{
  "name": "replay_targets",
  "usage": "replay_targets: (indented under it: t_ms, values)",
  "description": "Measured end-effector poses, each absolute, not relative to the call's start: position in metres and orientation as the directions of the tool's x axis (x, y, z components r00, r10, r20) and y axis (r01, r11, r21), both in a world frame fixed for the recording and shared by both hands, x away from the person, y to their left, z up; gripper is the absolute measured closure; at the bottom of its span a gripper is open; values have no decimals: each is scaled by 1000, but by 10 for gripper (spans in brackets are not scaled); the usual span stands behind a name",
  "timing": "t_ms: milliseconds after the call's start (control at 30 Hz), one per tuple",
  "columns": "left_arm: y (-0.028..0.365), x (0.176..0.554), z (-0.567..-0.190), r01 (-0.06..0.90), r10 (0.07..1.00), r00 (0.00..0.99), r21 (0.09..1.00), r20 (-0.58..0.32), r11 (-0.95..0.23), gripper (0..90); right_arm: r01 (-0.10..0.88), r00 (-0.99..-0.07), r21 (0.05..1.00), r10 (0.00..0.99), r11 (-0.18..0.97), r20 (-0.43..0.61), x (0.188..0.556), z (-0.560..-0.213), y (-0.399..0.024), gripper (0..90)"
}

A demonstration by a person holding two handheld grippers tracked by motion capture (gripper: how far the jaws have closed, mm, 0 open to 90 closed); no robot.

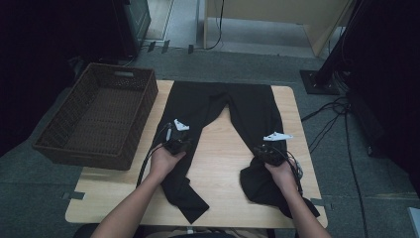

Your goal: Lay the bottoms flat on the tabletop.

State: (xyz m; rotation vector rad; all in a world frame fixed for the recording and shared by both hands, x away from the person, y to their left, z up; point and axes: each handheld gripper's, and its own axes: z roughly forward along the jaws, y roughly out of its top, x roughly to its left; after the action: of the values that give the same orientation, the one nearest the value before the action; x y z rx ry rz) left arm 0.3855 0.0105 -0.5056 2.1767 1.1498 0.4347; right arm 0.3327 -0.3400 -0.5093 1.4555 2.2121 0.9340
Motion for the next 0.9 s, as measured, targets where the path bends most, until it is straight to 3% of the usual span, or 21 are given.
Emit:
replay_targets:
  t_ms: [100, 167, 400, 600, 900]
  values:
    - [16, 384, -507, 611, 819, 573, 674, -15, -415, 878, 671, -434, 692, 898, 269, 72, 335, -508, -336, 706]
    - [17, 383, -507, 606, 809, 587, 674, -22, -422, 898, 659, -436, 704, 897, 264, 73, 339, -505, -334, 676]
    - [17, 376, -508, 610, 794, 605, 680, -67, -407, 899, 604, -470, 756, 879, 253, 82, 377, -488, -305, 716]
    - [19, 374, -511, 614, 796, 597, 697, -104, -369, 894, 574, -495, 778, 865, 255, 82, 426, -497, -254, 752]
    - [23, 374, -512, 624, 792, 595, 700, -139, -346, 888, 598, -455, 770, 885, 221, 99, 475, -508, -204, 856]
